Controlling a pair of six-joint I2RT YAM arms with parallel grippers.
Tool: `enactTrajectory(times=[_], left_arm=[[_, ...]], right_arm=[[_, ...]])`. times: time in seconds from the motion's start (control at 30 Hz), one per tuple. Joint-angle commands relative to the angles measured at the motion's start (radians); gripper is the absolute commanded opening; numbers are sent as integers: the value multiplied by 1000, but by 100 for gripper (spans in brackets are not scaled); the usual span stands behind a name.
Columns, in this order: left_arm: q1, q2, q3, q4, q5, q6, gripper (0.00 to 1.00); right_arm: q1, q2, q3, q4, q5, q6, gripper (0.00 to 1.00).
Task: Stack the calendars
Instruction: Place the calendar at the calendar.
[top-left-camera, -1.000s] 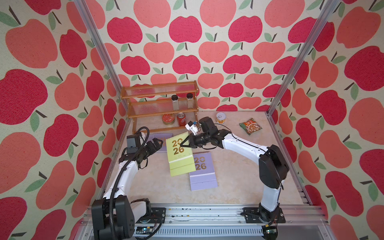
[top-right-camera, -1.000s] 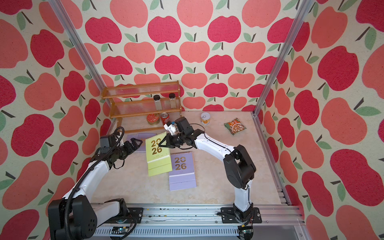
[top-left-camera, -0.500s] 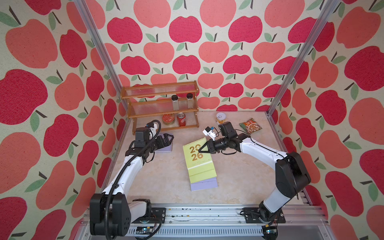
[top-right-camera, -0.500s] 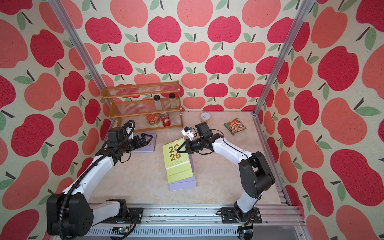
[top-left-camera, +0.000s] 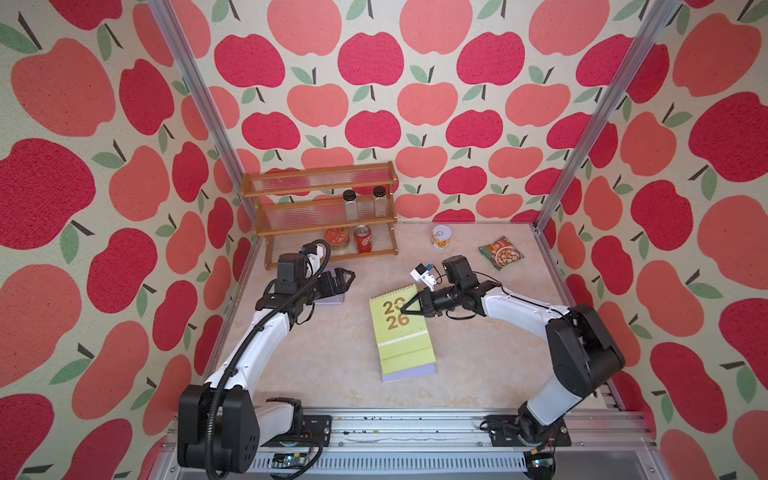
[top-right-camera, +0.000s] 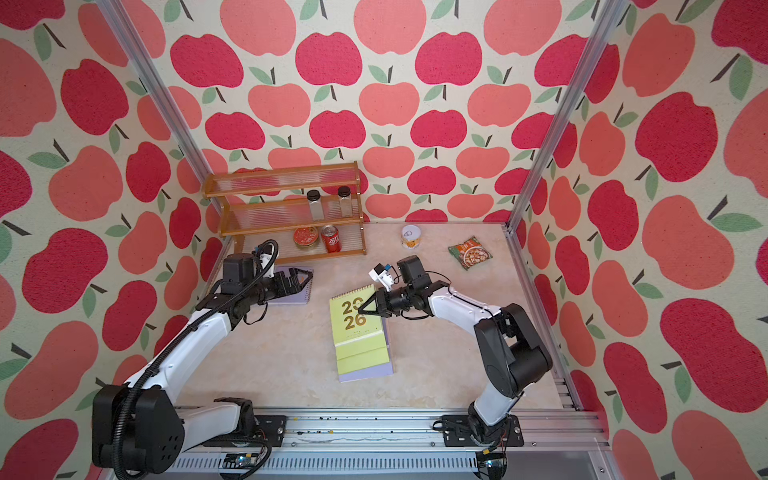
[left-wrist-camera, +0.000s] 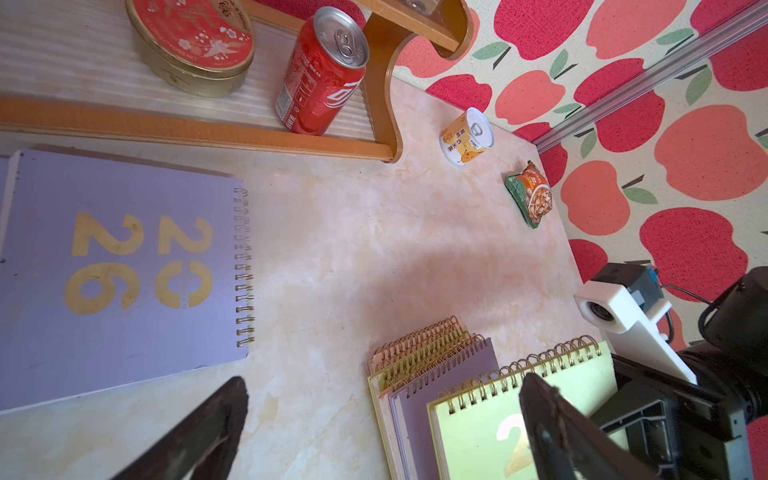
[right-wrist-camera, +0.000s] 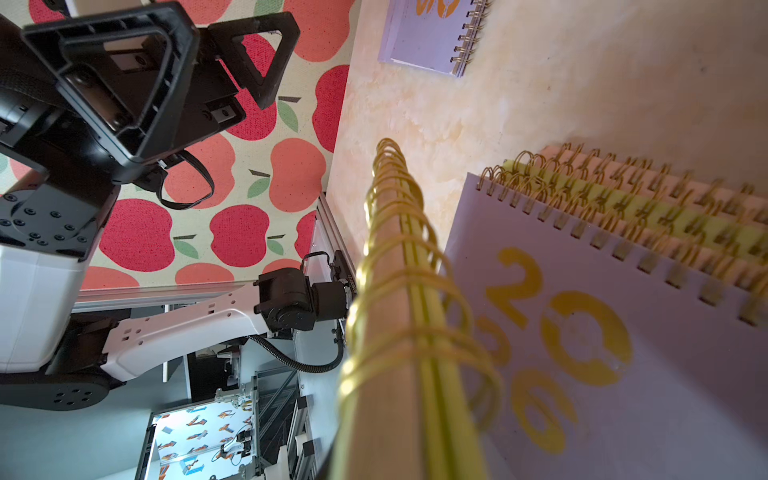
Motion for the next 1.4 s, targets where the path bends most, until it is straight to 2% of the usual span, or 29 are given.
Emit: enactTrajectory(times=[0.0, 0.83, 1.1, 1.27, 1.37], left_arm=[[-7, -21, 30, -21, -14, 24, 100], [-10, -13, 33, -35, -16, 25, 100], [-12, -12, 35, -42, -15, 26, 100], [-14, -10, 35, -46, -16, 27, 100], [-14, -8, 36, -46, -15, 27, 100]], right_arm=[[-4, -5, -25, 110, -56, 55, 0], [-31, 40, -116, 196, -49, 77, 0], [-39, 54, -119, 152, -26, 46, 0], [-42, 51, -107, 81, 9, 2, 11], [-41, 40, -94, 24, 41, -32, 24]])
